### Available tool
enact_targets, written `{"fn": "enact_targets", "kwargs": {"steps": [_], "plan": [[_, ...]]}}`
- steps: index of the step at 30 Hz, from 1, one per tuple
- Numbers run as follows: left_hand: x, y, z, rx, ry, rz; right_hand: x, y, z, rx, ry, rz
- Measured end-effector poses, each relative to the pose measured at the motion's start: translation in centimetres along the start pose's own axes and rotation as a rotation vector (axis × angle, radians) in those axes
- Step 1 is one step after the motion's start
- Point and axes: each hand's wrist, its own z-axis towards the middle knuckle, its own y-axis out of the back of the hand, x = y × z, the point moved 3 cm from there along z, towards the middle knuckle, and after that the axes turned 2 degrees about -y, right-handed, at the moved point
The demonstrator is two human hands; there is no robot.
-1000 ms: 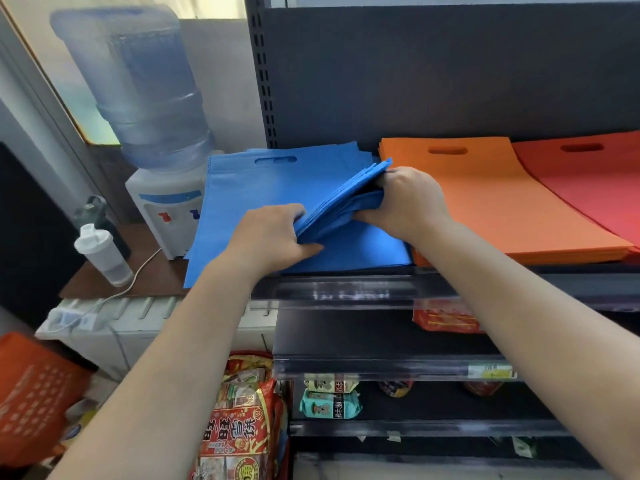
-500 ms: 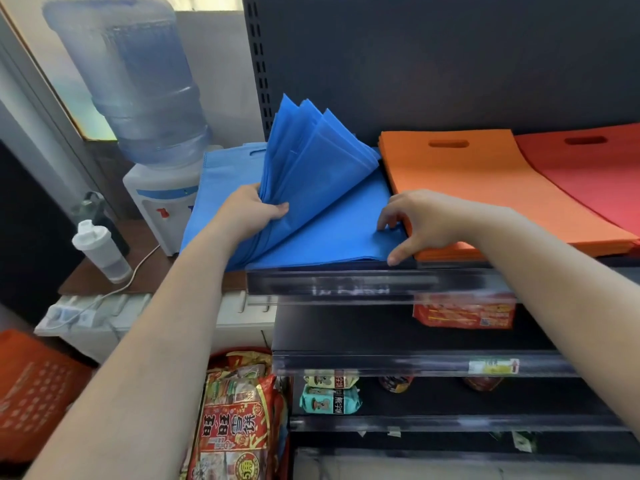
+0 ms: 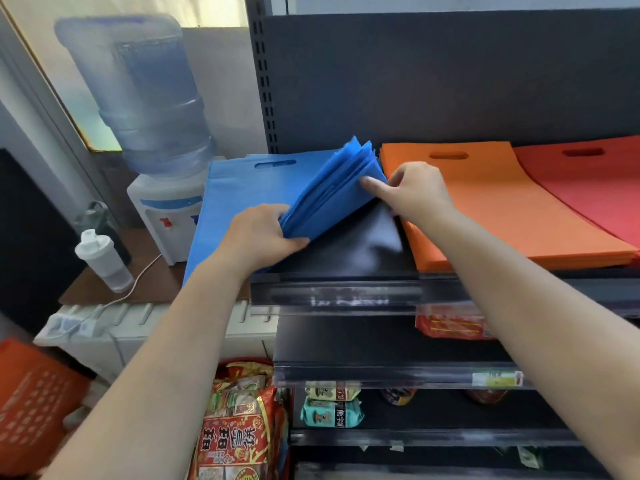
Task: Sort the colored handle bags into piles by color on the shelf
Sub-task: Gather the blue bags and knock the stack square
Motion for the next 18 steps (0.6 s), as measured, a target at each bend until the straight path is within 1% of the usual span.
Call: {"fn": "enact_targets", "kwargs": {"steps": [1, 3, 4, 5, 6, 8, 10, 11, 14, 16, 18], "plan": [[0.1, 0.0, 0.1, -0.003, 0.010, -0.024, 0.0, -0.2, 0.0, 0.127, -0.098, 0.202], [0.2, 0.1, 0.1, 0.050, 0.001, -0.051, -0.1, -0.6, 0.0, 0.447, -0.373, 0.698], [0.3, 0.1, 0.0, 0.095, -0.001, -0.079, -0.2, -0.6, -0.1, 0.571, -0.474, 0.863], [0.4, 0.3, -0.2, 0.150, 0.005, -0.130, -0.3, -0.5, 0.0, 0.648, -0.535, 0.945], [0.3, 0.5, -0.4, 0.200, 0.012, -0.195, -0.5, -0.5, 0.3, 0.676, -0.560, 0.949], [0.6, 0.6, -0.6, 0.249, 0.002, -0.288, -0.6, -0.6, 0.5, 0.687, -0.542, 0.795], [1.0, 0.4, -0.6, 0.231, -0.017, -0.248, -0.4, -1.2, 0.3, 0.721, -0.510, 0.599], [1.1, 0.3, -0.5, 0.202, -0.028, -0.211, -0.3, -1.6, 0.1, 0.748, -0.519, 0.550], [0.7, -0.1, -0.6, 0.128, -0.093, -0.125, -0.2, -2.3, -0.1, 0.735, -0.551, 0.461], [0.6, -0.3, -0.5, 0.134, -0.142, -0.111, 0.1, -2.4, -0.1, 0.682, -0.513, 0.434], [1.1, -0.2, -0.3, 0.147, -0.136, -0.138, 0.3, -2.4, -0.1, 0.638, -0.453, 0.472]]}}
